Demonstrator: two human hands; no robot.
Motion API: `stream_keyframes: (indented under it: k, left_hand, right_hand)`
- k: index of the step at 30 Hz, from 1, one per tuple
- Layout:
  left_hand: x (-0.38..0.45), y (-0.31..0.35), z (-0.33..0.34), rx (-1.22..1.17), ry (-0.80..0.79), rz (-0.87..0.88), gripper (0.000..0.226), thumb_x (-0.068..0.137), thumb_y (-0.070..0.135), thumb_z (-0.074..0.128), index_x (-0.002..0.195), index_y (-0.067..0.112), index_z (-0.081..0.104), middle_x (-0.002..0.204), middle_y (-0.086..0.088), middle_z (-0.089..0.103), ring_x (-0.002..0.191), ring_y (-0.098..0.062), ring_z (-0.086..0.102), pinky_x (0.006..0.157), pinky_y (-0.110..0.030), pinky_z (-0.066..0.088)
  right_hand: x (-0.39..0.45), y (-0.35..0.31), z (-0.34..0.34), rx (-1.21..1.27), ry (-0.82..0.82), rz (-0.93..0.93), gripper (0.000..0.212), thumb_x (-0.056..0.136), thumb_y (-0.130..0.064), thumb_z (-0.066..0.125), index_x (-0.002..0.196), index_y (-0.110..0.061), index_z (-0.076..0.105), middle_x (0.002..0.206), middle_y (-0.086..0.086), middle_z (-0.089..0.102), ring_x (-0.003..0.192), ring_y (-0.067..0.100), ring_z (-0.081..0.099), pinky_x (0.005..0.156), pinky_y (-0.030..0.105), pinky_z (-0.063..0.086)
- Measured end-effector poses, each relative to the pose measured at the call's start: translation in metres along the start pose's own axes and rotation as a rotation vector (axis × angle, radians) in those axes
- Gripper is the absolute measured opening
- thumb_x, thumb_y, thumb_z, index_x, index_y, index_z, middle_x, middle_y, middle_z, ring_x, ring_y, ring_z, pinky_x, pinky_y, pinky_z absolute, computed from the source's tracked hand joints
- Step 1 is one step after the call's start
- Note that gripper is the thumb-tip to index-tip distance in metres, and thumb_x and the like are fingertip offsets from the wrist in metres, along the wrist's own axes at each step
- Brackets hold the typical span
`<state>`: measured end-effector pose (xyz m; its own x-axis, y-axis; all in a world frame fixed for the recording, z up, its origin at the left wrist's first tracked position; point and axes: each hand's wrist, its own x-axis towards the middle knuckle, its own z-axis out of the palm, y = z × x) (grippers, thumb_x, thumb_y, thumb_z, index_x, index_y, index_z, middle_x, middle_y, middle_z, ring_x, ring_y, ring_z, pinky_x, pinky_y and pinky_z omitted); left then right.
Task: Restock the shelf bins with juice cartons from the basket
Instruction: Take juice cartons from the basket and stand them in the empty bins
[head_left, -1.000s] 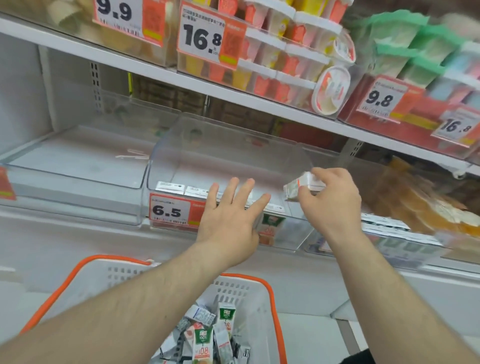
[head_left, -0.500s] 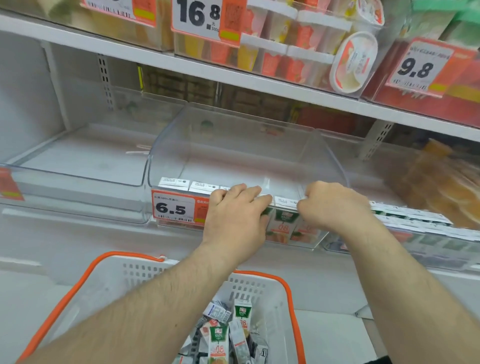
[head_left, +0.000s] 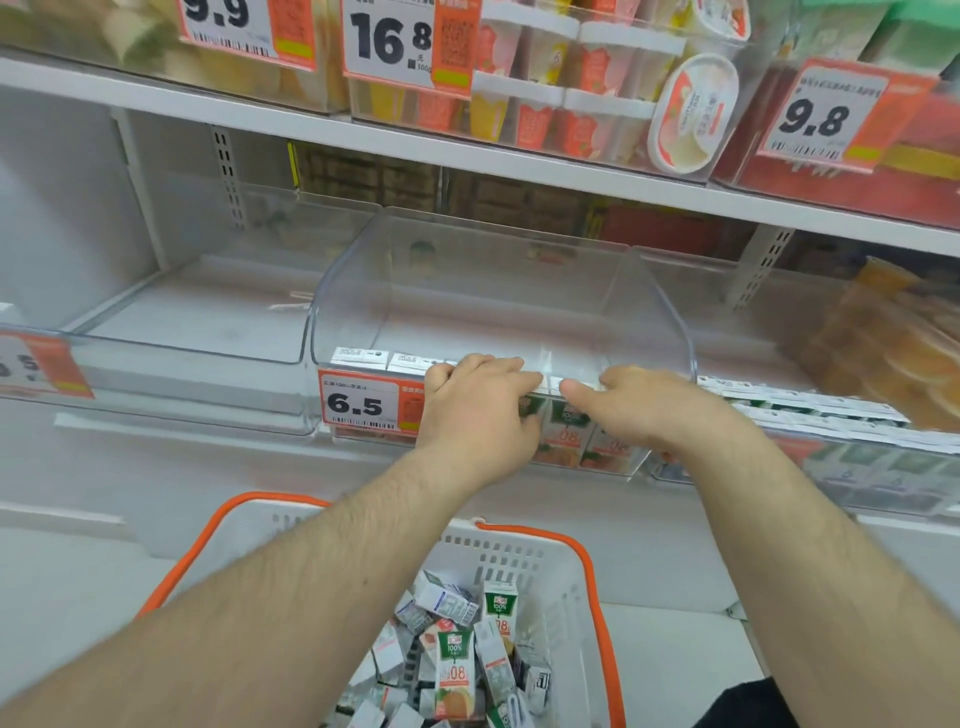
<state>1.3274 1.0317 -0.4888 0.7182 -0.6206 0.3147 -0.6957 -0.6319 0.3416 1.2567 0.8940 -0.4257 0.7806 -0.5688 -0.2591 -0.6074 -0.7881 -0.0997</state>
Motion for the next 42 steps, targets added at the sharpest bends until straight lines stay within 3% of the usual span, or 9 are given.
stream_keyframes:
  k: [6, 10, 13, 16, 19, 28, 32, 36, 42]
  left_hand:
    - [-0.041, -0.014, -0.009, -0.127, 0.378, 0.186, 0.041, 0.076, 0.033, 0.055, 0.113, 0.023, 0.069, 0.123, 0.007, 0.064, 0.133, -0.023, 0.041, 0.101, -0.037, 0.023]
    - [-0.101, -0.046, 0.037, -0.139, 0.264, 0.142, 0.037, 0.071, 0.030, 0.053, 0.104, 0.023, 0.069, 0.108, 0.008, 0.067, 0.115, -0.025, 0.049, 0.085, -0.030, 0.023]
    - [-0.124, -0.080, 0.063, -0.098, -0.050, -0.061, 0.038, 0.081, 0.026, 0.058, 0.118, 0.026, 0.065, 0.119, 0.008, 0.063, 0.120, -0.023, 0.045, 0.095, -0.035, 0.028]
    - [-0.146, -0.114, 0.076, -0.077, -0.226, -0.189, 0.041, 0.086, 0.025, 0.062, 0.127, 0.027, 0.061, 0.131, 0.006, 0.059, 0.125, -0.020, 0.046, 0.108, -0.039, 0.032]
    - [-0.162, -0.133, 0.086, -0.088, -0.299, -0.250, 0.037, 0.087, 0.021, 0.062, 0.124, 0.023, 0.063, 0.124, 0.004, 0.064, 0.117, -0.019, 0.054, 0.101, -0.034, 0.041]
    - [-0.160, -0.118, 0.162, -0.246, -0.585, -0.413, 0.036, 0.087, 0.020, 0.060, 0.123, 0.020, 0.059, 0.116, 0.000, 0.064, 0.100, -0.022, 0.061, 0.084, -0.035, 0.053]
    - [-0.156, -0.107, 0.200, -0.263, -0.643, -0.480, 0.041, 0.081, 0.026, 0.065, 0.119, 0.015, 0.061, 0.108, -0.004, 0.064, 0.094, -0.022, 0.062, 0.078, -0.036, 0.055]
    - [-0.145, -0.099, 0.228, -0.262, -0.738, -0.613, 0.083, 0.065, 0.051, 0.074, 0.134, 0.018, 0.040, 0.135, -0.007, 0.040, 0.112, -0.027, 0.055, 0.086, -0.042, 0.053]
    - [-0.145, -0.080, 0.258, -0.295, -0.750, -0.764, 0.088, 0.068, 0.049, 0.078, 0.136, 0.017, 0.032, 0.130, -0.011, 0.044, 0.113, -0.030, 0.057, 0.081, -0.035, 0.048]
  right_hand:
    - [-0.037, -0.007, 0.019, -0.324, 0.344, -0.070, 0.082, 0.084, -0.077, 0.042, 0.148, -0.028, 0.030, 0.164, 0.011, 0.002, 0.144, 0.036, 0.018, 0.111, 0.049, 0.024]
    - [-0.061, -0.033, 0.097, -0.017, 0.600, -0.514, 0.050, 0.073, -0.049, 0.052, 0.109, -0.018, 0.066, 0.129, 0.011, 0.056, 0.116, 0.034, 0.049, 0.092, 0.040, 0.026]
    - [-0.054, -0.036, 0.155, 0.024, 0.310, -0.686, 0.034, 0.078, -0.037, 0.055, 0.103, -0.018, 0.069, 0.106, 0.000, 0.067, 0.105, 0.029, 0.057, 0.084, 0.034, 0.026]
    - [-0.037, -0.026, 0.201, 0.121, -0.049, -0.488, 0.038, 0.087, -0.031, 0.061, 0.124, -0.020, 0.062, 0.115, -0.001, 0.067, 0.110, 0.022, 0.059, 0.094, 0.032, 0.044]
    - [-0.020, -0.015, 0.237, 0.175, -0.226, -0.302, 0.034, 0.087, -0.026, 0.061, 0.121, -0.019, 0.061, 0.110, 0.003, 0.066, 0.097, 0.022, 0.062, 0.083, 0.033, 0.053]
    - [-0.011, 0.022, 0.307, 0.067, -0.327, -0.016, 0.012, 0.090, -0.027, 0.057, 0.094, -0.016, 0.052, 0.099, 0.008, 0.065, 0.096, 0.027, 0.064, 0.070, 0.029, 0.046]
    - [-0.013, 0.023, 0.324, -0.195, -0.349, -0.057, 0.049, 0.081, -0.040, 0.065, 0.121, -0.015, 0.050, 0.115, 0.007, 0.060, 0.107, 0.026, 0.060, 0.081, 0.034, 0.050]
    - [-0.015, 0.020, 0.340, -0.278, -0.415, -0.046, 0.084, 0.075, -0.067, 0.064, 0.133, -0.013, 0.038, 0.128, 0.009, 0.053, 0.115, 0.026, 0.056, 0.086, 0.037, 0.050]
    - [-0.007, 0.027, 0.346, -0.062, -0.450, 0.036, 0.062, 0.078, -0.044, 0.068, 0.126, -0.014, 0.043, 0.124, 0.006, 0.058, 0.112, 0.025, 0.060, 0.081, 0.034, 0.050]
